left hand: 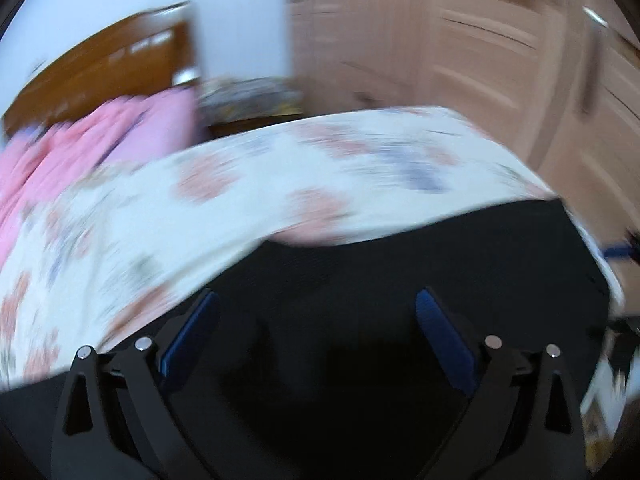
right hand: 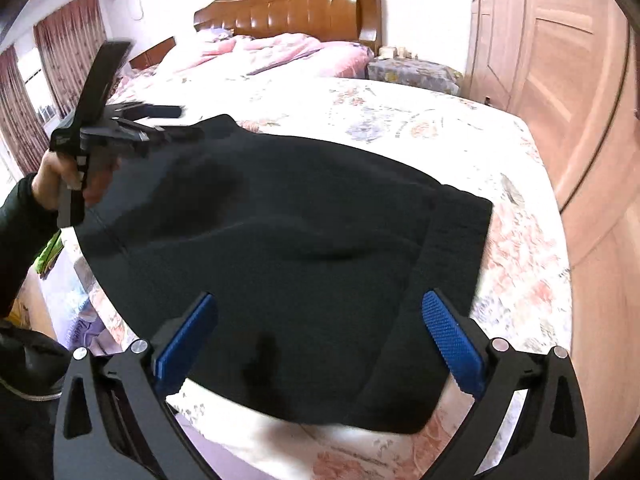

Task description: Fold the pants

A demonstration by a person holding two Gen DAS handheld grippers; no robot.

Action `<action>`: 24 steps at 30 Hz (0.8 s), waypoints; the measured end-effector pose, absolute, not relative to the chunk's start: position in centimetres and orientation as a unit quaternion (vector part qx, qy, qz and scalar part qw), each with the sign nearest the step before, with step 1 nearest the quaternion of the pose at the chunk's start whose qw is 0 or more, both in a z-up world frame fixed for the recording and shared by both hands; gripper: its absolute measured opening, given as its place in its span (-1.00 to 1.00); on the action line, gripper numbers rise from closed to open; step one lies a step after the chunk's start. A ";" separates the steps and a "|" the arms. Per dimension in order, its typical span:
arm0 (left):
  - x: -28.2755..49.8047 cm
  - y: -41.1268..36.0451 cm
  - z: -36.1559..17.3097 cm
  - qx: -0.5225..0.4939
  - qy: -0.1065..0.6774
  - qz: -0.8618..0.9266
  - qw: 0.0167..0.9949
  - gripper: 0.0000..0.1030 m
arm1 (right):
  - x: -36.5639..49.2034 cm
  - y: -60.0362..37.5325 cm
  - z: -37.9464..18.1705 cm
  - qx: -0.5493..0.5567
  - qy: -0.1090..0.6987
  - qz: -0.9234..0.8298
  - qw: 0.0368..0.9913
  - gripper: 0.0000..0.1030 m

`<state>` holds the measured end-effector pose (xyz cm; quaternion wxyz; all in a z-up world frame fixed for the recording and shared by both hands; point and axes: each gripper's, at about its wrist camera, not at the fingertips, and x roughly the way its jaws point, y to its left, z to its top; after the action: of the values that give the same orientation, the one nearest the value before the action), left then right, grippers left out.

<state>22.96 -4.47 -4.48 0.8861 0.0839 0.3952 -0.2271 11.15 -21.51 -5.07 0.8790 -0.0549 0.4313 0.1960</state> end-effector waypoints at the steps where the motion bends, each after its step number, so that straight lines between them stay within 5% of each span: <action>1: 22.5 -7.9 -4.4 0.116 0.393 -0.253 0.877 0.91 | 10.7 -22.1 -5.1 -0.061 0.436 0.196 0.876 0.91; 8: 24.1 -19.1 -9.3 0.225 0.399 -0.256 0.851 0.95 | 12.2 -22.8 -8.2 -0.075 0.486 0.203 0.847 0.92; 24: 25.9 -18.7 -10.2 0.172 0.394 -0.250 0.868 0.97 | 13.3 -16.5 -3.9 -0.097 0.429 0.181 0.880 0.91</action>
<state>25.92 -18.71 -10.20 0.8677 0.1716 0.3940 -0.2497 13.25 -16.51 -3.86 0.8797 -0.0965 0.4291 0.1808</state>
